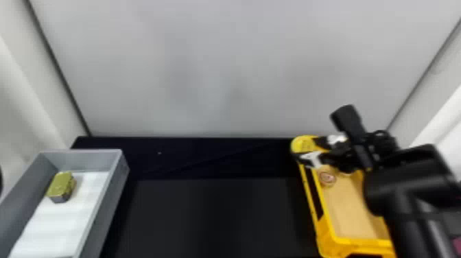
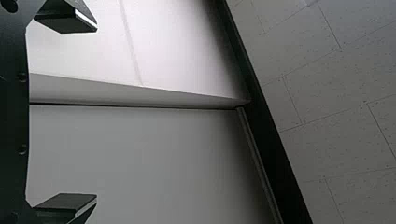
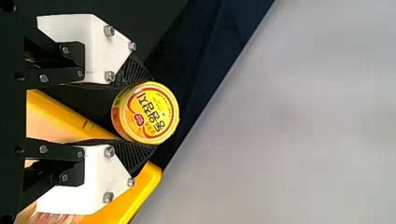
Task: Pick up the round yellow can and place it in the yellow rectangular box
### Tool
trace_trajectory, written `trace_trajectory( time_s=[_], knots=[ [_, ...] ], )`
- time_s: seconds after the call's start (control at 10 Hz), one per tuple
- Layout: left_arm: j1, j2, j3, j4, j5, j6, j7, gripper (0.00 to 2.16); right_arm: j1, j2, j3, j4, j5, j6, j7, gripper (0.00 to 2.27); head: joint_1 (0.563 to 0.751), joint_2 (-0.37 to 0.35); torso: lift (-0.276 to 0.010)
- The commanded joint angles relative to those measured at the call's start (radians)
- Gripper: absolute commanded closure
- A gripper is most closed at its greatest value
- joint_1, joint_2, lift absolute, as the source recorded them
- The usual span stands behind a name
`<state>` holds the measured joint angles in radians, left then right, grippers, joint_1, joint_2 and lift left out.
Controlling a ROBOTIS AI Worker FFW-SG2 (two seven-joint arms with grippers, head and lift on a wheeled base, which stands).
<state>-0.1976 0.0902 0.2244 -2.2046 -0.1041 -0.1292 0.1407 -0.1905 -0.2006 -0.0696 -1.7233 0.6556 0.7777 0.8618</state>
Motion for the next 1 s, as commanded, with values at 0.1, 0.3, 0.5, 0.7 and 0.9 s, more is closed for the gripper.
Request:
trace_trajectory(
  time_s=[0.1, 0.3, 0.5, 0.7, 0.9],
  knots=[
    [0.000, -0.003, 0.003, -0.003, 0.000, 0.002, -0.003, 0.01, 0.046, -0.039, -0.170, -0.056, 0.046, 0.031, 0.007, 0.76, 0.694, -0.078, -0.002],
    [0.000, -0.004, 0.003, -0.004, -0.002, 0.002, -0.004, 0.01, 0.071, -0.033, -0.251, -0.044, 0.044, 0.020, -0.004, 0.76, 0.694, -0.078, -0.002],
    [0.001, -0.006, 0.004, -0.004, -0.003, 0.002, -0.006, 0.01, 0.083, -0.028, -0.326, 0.051, -0.026, -0.030, -0.039, 0.76, 0.694, -0.078, -0.002],
    [0.003, -0.007, 0.009, -0.006, -0.005, 0.002, -0.007, 0.01, 0.086, -0.036, -0.342, 0.174, -0.204, -0.053, -0.157, 0.76, 0.694, -0.078, -0.002],
    [0.000, -0.009, 0.006, -0.006, -0.005, 0.002, -0.007, 0.01, 0.085, -0.034, -0.337, 0.278, -0.250, -0.082, -0.213, 0.76, 0.694, -0.078, -0.002]
  ],
)
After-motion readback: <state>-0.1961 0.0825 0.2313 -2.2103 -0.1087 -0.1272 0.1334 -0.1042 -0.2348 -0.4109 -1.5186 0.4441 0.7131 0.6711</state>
